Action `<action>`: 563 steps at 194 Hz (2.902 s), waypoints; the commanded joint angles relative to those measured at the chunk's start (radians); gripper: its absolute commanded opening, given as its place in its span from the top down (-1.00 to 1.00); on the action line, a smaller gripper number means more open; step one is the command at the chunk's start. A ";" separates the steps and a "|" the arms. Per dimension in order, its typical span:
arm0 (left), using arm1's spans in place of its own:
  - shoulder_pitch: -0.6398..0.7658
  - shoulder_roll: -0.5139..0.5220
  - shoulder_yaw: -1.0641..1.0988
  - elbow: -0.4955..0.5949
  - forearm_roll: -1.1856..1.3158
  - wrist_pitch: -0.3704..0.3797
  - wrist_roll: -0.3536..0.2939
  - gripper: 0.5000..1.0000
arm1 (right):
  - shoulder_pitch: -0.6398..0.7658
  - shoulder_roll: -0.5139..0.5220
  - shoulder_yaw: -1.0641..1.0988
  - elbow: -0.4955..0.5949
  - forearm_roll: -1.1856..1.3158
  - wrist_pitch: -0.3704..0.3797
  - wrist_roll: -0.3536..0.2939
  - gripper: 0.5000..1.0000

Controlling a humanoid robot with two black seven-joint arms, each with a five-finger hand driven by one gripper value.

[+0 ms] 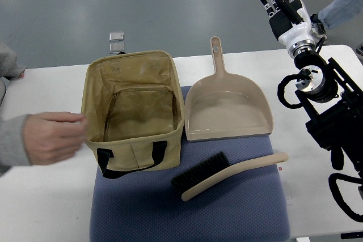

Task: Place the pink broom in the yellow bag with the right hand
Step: 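Raise the right hand and swing it toward the dustpan, then lower the right hand past the dustpan toward the brush handle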

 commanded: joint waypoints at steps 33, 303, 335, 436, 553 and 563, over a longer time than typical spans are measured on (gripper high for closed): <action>-0.002 0.000 -0.009 0.000 -0.004 0.015 0.003 -1.00 | -0.004 0.002 -0.005 -0.001 0.000 0.001 -0.001 -0.76; -0.005 0.000 -0.009 -0.038 0.003 -0.002 0.003 -1.00 | 0.341 -0.920 -0.991 0.862 -0.554 0.268 -0.458 -0.75; -0.005 0.000 -0.007 -0.035 0.002 -0.002 0.003 -1.00 | 0.247 -0.927 -0.991 0.881 -0.554 0.245 -0.458 -0.75; -0.005 0.000 -0.006 -0.035 0.002 -0.002 0.003 -1.00 | 0.083 -0.844 -0.991 0.870 -0.589 0.173 -0.458 -0.74; -0.005 0.000 -0.007 -0.037 0.002 -0.002 0.003 -1.00 | -0.033 -0.765 -0.991 0.813 -0.709 0.101 -0.457 -0.72; -0.005 0.000 -0.007 -0.037 0.003 -0.002 0.003 -1.00 | -0.041 -0.764 -0.991 0.805 -0.713 0.101 -0.457 -0.72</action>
